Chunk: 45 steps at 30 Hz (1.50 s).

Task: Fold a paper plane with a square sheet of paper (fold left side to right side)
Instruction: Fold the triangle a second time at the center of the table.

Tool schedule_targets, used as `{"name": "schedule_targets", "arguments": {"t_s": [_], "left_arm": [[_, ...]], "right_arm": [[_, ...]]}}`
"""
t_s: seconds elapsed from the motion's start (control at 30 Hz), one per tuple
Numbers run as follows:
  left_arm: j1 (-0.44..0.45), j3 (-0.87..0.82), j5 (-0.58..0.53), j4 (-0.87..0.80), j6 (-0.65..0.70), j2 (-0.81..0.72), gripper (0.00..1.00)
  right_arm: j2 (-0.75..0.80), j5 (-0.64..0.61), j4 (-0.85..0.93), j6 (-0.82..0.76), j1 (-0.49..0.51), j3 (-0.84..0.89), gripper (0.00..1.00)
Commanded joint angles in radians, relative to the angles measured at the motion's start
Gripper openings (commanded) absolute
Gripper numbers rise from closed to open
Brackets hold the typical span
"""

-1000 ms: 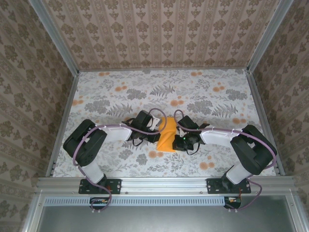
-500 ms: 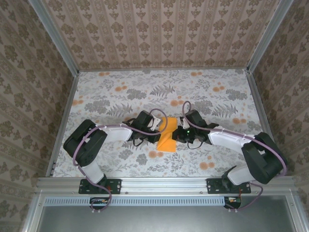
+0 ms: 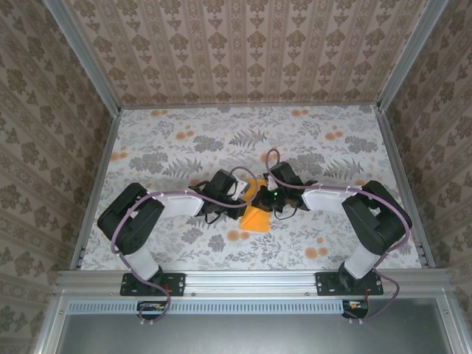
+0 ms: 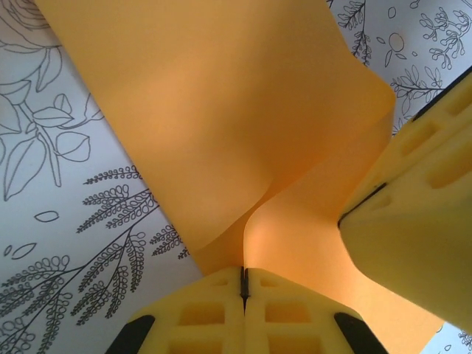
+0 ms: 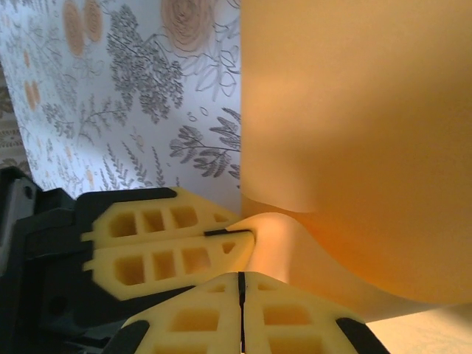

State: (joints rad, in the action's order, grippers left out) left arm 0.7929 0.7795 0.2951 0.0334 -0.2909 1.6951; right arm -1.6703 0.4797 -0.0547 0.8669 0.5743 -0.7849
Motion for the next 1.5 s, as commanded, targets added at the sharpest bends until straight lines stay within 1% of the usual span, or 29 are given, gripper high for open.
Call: {"name": "schedule_targets", "arguments": {"t_s": [0.0, 0.3, 0.5, 0.73, 0.87, 0.9, 1.07, 1.13, 1.2, 1.27, 1.37, 1.47], "left_arm": [[0.012, -0.002, -0.024, -0.066, 0.022, 0.011, 0.0], [0.013, -0.005, -0.031, -0.067, 0.024, 0.011, 0.0], [0.014, -0.006, -0.034, -0.07, 0.026, 0.011, 0.0], [0.017, -0.002, -0.033, -0.076, 0.027, 0.01, 0.0], [0.017, 0.012, -0.021, -0.087, 0.022, -0.019, 0.0], [0.017, 0.02, -0.017, -0.094, 0.019, -0.033, 0.01], [0.004, 0.043, -0.004, -0.129, -0.004, -0.13, 0.19], [-0.005, 0.032, 0.001, -0.142, -0.027, -0.174, 0.21], [-0.016, 0.014, 0.024, -0.149, -0.054, -0.215, 0.21], [-0.024, -0.012, 0.068, -0.142, -0.087, -0.256, 0.19], [-0.034, -0.052, 0.192, -0.099, -0.146, -0.285, 0.16], [-0.034, -0.082, 0.307, -0.037, -0.205, -0.269, 0.13]], "right_arm": [[-0.022, 0.007, 0.017, -0.006, 0.007, -0.014, 0.08], [-0.043, -0.03, 0.081, -0.054, 0.006, -0.016, 0.08], [-0.058, -0.039, 0.097, -0.061, 0.007, -0.016, 0.08], [-0.06, -0.068, 0.167, -0.071, 0.007, -0.013, 0.08], [-0.064, -0.077, 0.183, -0.069, 0.006, 0.002, 0.08], [-0.067, -0.078, 0.181, -0.069, 0.006, 0.006, 0.08], [-0.076, -0.078, 0.175, -0.063, 0.007, 0.013, 0.07], [-0.076, -0.076, 0.175, -0.063, 0.007, 0.012, 0.07], [-0.074, -0.075, 0.176, -0.065, 0.007, 0.009, 0.07], [-0.072, -0.075, 0.178, -0.066, 0.006, 0.009, 0.07], [-0.073, -0.072, 0.174, -0.066, 0.007, 0.009, 0.07], [-0.074, -0.07, 0.174, -0.067, 0.007, 0.007, 0.07]]}}
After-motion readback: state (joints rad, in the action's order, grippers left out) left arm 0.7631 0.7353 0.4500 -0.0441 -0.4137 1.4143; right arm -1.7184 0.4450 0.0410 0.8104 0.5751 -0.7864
